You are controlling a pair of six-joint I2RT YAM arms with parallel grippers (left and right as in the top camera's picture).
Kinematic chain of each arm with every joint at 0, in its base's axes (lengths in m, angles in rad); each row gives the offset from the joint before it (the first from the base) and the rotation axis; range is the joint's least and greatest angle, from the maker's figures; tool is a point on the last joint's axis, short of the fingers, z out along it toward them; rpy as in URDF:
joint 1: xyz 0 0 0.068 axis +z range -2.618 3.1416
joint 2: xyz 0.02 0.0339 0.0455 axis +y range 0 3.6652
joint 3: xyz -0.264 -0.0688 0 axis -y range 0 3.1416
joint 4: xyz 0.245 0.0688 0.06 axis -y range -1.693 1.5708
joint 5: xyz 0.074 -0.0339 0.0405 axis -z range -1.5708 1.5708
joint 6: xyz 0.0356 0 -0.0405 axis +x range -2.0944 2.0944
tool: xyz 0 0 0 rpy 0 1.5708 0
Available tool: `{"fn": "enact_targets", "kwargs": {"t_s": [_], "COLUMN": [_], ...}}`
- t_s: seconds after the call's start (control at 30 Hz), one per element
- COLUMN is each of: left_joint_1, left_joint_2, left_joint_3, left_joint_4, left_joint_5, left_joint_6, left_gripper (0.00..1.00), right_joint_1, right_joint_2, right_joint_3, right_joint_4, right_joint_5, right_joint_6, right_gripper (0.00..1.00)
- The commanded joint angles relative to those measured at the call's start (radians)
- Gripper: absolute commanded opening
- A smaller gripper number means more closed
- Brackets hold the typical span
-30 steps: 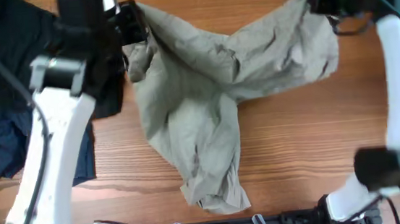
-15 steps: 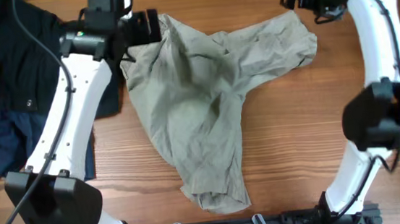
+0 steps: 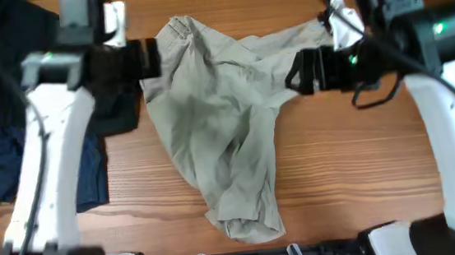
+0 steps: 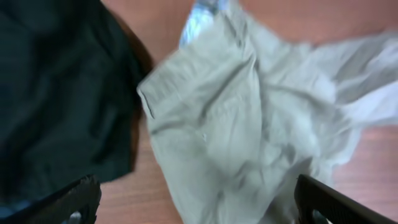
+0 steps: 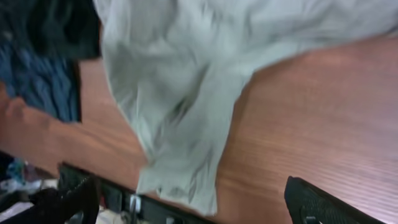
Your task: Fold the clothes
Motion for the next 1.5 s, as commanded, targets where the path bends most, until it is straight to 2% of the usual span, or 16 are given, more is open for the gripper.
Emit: {"fn": "enact_targets", "kwargs": {"t_s": [0.0,0.13,0.2,0.37,0.47,0.67,0.8,0.87,0.9,0.97,1.0,1.07,1.13,1.27,1.47], "left_joint_1": [0.108,0.136,0.136,0.136,0.136,0.136,0.136,0.135,0.136,0.135,0.135,0.135,0.135,0.135,0.135], "left_joint_2": [-0.138,-0.147,-0.143,-0.143,-0.143,-0.143,-0.143,-0.143,-0.143,-0.143,-0.143,-0.143,-0.143,-0.142,-0.114], "left_joint_3": [0.008,0.008,0.008,0.008,0.008,0.008,0.008,0.008,0.008,0.008,0.008,0.008,0.007,0.007,0.005], "left_joint_4": [0.037,0.056,0.079,0.089,0.092,0.09,0.084,0.083,0.083,0.084,0.084,0.085,0.089,0.08,0.049], "left_joint_5": [0.029,0.04,0.04,0.04,0.04,0.04,0.04,0.04,0.04,0.04,0.04,0.04,0.04,0.04,0.04], "left_joint_6": [-0.033,-0.033,-0.048,-0.048,-0.048,-0.048,-0.048,-0.051,-0.052,-0.052,-0.052,-0.075,-0.074,-0.074,-0.074], "left_gripper": [1.0,1.0,1.0,1.0,1.0,1.0,1.0,0.99,0.99,0.98,0.97,0.95,0.91,0.83,0.73], "right_joint_1": [0.087,0.219,0.332,0.542,0.612,0.694,0.694,0.694,0.694,0.693,0.689,0.648,0.579,0.375,-0.03], "right_joint_2": [-0.107,-0.225,-0.267,-0.271,-0.27,-0.233,-0.175,-0.142,-0.13,-0.113,-0.117,-0.135,-0.177,-0.278,-0.285], "right_joint_3": [-0.28,-0.631,-0.792,-1.09,-1.162,-1.239,-1.253,-1.253,-1.253,-1.253,-1.249,-1.223,-1.151,-1.016,-0.999], "right_joint_4": [0.088,0.236,0.323,0.554,0.662,0.883,0.927,0.931,0.93,0.926,0.916,0.874,0.76,0.615,0.64], "right_joint_5": [0.029,0.021,0.023,0.022,0.024,0.042,0.098,0.135,0.147,0.18,0.201,0.23,0.271,0.338,0.337], "right_joint_6": [0.126,0.259,0.328,0.544,0.594,0.601,0.61,0.62,0.621,0.653,0.679,0.699,0.69,0.563,0.308], "right_gripper": [0.95,0.93,0.93,0.85,0.77,0.68,0.57,0.49,0.41,0.1,0.04,0.04,0.04,0.04,0.04]}}
